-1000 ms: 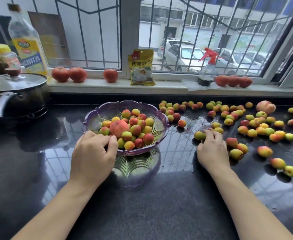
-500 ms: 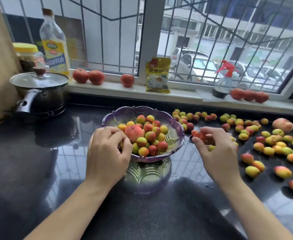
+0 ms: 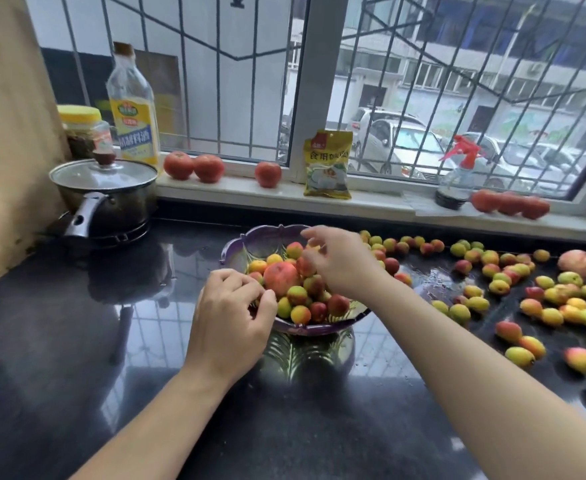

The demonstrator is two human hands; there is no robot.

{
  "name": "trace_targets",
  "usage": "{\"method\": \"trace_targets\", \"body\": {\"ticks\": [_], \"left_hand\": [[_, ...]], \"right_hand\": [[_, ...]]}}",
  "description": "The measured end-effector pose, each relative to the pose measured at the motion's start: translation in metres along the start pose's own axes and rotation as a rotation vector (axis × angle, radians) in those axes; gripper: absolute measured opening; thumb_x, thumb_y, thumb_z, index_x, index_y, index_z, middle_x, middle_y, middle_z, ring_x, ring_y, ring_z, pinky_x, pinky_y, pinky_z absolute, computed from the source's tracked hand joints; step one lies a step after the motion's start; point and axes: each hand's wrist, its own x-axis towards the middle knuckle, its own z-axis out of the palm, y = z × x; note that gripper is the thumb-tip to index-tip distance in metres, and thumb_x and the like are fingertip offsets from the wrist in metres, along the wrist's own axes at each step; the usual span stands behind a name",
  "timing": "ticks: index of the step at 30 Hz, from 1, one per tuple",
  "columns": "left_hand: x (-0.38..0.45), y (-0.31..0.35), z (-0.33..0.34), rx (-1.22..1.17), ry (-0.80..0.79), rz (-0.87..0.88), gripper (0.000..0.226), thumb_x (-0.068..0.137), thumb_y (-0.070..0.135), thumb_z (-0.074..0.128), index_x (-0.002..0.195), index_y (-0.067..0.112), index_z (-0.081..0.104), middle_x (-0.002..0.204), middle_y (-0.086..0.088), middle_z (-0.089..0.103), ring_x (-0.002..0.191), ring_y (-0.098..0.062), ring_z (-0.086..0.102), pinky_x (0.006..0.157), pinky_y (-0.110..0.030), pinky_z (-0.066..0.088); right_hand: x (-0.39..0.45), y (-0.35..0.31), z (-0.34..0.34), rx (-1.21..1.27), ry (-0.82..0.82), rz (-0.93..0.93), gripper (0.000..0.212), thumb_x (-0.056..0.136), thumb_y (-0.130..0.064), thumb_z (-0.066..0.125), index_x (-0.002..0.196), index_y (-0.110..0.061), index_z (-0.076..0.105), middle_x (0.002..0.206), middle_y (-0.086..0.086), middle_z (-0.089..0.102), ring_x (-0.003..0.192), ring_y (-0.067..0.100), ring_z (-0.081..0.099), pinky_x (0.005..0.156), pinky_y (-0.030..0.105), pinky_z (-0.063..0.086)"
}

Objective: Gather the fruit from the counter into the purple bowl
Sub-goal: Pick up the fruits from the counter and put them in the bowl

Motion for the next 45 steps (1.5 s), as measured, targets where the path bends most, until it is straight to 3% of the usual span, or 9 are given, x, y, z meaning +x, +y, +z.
{"method": "trace_targets", "body": {"ticks": [7,13,24,28,32,36,38,41,45], "left_hand": [[-0.001,0.001,0.004,0.016,0.003,0.003,0.043,0.095,0.042,0.046,0.078,0.019,0.078,0.086,0.012,0.069,0.105,-0.015,0.050,0.095,-0.040,0.047],[-0.002,0.000,0.008,0.014,0.008,0.002,0.041,0.094,0.042,0.047,0.076,0.021,0.078,0.086,0.009,0.071,0.107,-0.019,0.048,0.095,-0.031,0.039],[-0.002,0.008,0.004,0.003,0.000,-0.008,0.044,0.093,0.043,0.046,0.074,0.019,0.078,0.086,0.007,0.072,0.105,-0.018,0.048,0.093,-0.027,0.037],[-0.004,0.018,-0.005,0.064,0.022,0.013,0.039,0.094,0.041,0.046,0.077,0.019,0.074,0.081,0.007,0.069,0.090,-0.020,0.057,0.083,-0.046,0.052],[-0.006,0.033,-0.014,-0.043,0.219,0.110,0.025,0.095,0.023,0.052,0.097,0.012,0.074,0.083,0.003,0.070,0.071,-0.011,0.063,0.064,-0.028,0.055],[0.000,0.018,-0.017,-0.037,0.329,0.127,0.024,0.094,0.014,0.050,0.093,0.007,0.073,0.092,-0.003,0.070,0.082,-0.020,0.065,0.067,-0.036,0.056],[0.007,0.004,-0.014,0.045,0.276,0.056,0.031,0.092,0.024,0.048,0.084,0.010,0.074,0.091,0.000,0.069,0.091,-0.019,0.059,0.079,-0.037,0.051],[0.010,-0.013,-0.003,0.058,0.165,0.065,0.037,0.091,0.028,0.049,0.075,0.012,0.078,0.084,0.004,0.071,0.099,-0.022,0.052,0.089,-0.032,0.043],[0.010,-0.019,-0.002,0.023,0.162,0.074,0.039,0.091,0.028,0.051,0.068,0.010,0.076,0.074,0.006,0.067,0.099,-0.024,0.049,0.088,-0.024,0.038]], "right_hand": [[-0.071,0.098,-0.030,0.144,0.508,0.361,0.022,0.095,-0.006,0.056,0.106,-0.012,0.073,0.102,0.003,0.072,0.097,0.023,0.065,0.081,0.028,0.044],[-0.111,0.148,-0.018,0.092,0.620,0.624,0.027,0.090,0.001,0.053,0.105,-0.007,0.074,0.110,0.013,0.070,0.108,0.033,0.061,0.084,0.025,0.035],[-0.096,0.141,-0.001,-0.216,0.191,0.653,0.040,0.100,-0.027,0.054,0.140,-0.021,0.056,0.138,0.013,0.055,0.121,0.037,0.055,0.096,0.043,0.047],[-0.097,0.143,0.000,-0.156,0.283,0.639,0.032,0.099,-0.020,0.058,0.130,-0.015,0.063,0.128,0.014,0.061,0.115,0.037,0.057,0.092,0.042,0.047],[-0.101,0.137,-0.006,-0.002,0.467,0.539,0.032,0.097,-0.022,0.065,0.125,-0.008,0.066,0.122,0.014,0.067,0.113,0.033,0.060,0.092,0.036,0.045],[-0.091,0.091,-0.027,0.123,0.610,0.272,0.027,0.095,-0.018,0.068,0.121,-0.010,0.068,0.114,0.002,0.068,0.101,0.015,0.061,0.084,0.006,0.039],[-0.072,0.059,-0.036,0.197,0.470,0.145,0.025,0.093,-0.018,0.071,0.117,-0.018,0.069,0.112,-0.004,0.062,0.096,0.010,0.060,0.080,0.004,0.042],[-0.029,0.015,-0.026,0.204,0.119,0.037,0.026,0.091,-0.024,0.072,0.116,-0.026,0.068,0.110,-0.007,0.063,0.095,0.010,0.063,0.084,0.024,0.051],[0.018,-0.020,0.006,-0.044,-0.007,-0.078,0.029,0.092,-0.030,0.068,0.120,-0.023,0.066,0.113,-0.002,0.068,0.105,0.019,0.061,0.090,0.037,0.052]]}}
